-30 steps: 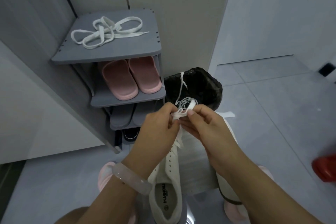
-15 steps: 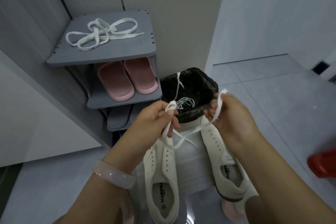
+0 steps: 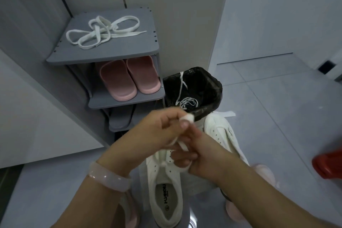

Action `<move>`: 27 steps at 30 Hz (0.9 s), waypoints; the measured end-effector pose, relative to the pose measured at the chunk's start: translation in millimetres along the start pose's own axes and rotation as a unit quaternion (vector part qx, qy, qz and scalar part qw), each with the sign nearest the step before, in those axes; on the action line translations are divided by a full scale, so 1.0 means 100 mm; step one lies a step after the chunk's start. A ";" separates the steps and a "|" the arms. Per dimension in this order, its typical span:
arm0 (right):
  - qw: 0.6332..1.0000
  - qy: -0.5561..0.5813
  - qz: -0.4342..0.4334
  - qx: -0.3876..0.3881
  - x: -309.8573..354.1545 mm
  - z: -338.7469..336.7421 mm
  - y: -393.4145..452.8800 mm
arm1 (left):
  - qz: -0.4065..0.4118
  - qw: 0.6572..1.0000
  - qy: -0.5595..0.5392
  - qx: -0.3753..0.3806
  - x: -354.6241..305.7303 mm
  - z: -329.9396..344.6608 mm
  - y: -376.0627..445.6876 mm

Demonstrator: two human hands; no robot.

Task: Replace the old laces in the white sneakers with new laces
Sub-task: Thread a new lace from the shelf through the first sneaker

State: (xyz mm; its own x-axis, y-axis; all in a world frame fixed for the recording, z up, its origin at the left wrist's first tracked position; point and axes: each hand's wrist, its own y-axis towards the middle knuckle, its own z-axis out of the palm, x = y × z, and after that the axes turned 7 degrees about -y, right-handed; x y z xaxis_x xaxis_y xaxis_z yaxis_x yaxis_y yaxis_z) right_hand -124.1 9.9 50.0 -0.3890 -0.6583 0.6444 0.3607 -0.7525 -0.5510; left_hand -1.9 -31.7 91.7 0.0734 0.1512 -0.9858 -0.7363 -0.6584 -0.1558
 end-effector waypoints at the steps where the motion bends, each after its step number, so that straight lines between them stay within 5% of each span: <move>1: 0.999 0.041 -0.005 -0.014 0.00 -0.01 0.02 | -0.019 0.998 0.011 0.062 -0.02 0.00 -0.03; 3: 0.996 0.048 -0.045 -0.064 0.04 -0.07 0.02 | -0.033 0.993 0.042 0.106 -0.05 -0.03 -0.07; 4: 0.992 0.035 -0.076 -0.094 0.06 -0.09 0.03 | -0.030 0.996 0.054 0.066 -0.02 -0.07 -0.06; 8: 0.967 0.038 -0.173 -0.185 0.14 -0.19 0.04 | -0.069 0.955 0.024 -0.287 0.18 -0.29 0.08; 10: 0.963 0.017 -0.197 -0.180 0.16 -0.24 0.01 | -0.122 0.922 -0.064 -0.361 0.30 -0.32 0.16; 14: 0.975 -0.049 -0.195 -0.092 0.15 -0.24 -0.10 | -0.254 0.905 -0.263 -0.220 0.53 0.04 0.26; 16: 0.980 -0.134 -0.145 -0.031 0.10 -0.23 -0.17 | -0.259 0.852 -0.420 -0.176 0.64 0.13 0.32; 18: 0.965 -0.245 -0.068 0.059 0.05 -0.24 -0.26 | -0.218 0.789 -0.531 -0.218 0.73 0.04 0.40; 21: 0.900 -0.393 0.053 0.180 0.07 -0.35 -0.43 | -0.137 0.699 -0.589 -0.380 0.77 -0.28 0.49; 23: 0.829 -0.536 0.107 0.115 0.04 -0.52 -0.47 | -0.105 0.727 -0.533 -0.420 0.75 -0.43 0.48; 25: 0.744 -0.659 0.099 -0.042 -0.04 -0.74 -0.39 | -0.123 0.817 -0.403 -0.394 0.71 -0.38 0.46; 27: 0.728 -0.660 0.045 -0.181 -0.10 -0.80 -0.28 | -0.162 0.906 -0.242 -0.307 0.64 -0.16 0.41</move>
State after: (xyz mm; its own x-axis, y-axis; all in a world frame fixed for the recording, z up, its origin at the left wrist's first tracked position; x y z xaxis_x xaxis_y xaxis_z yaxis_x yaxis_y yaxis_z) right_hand -198.2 36.3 16.0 0.8613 -0.2939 0.4144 -0.0049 -0.8204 -0.5717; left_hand -16.4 -60.5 21.8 -0.1941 0.6175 -0.7622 -0.2054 -0.7854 -0.5840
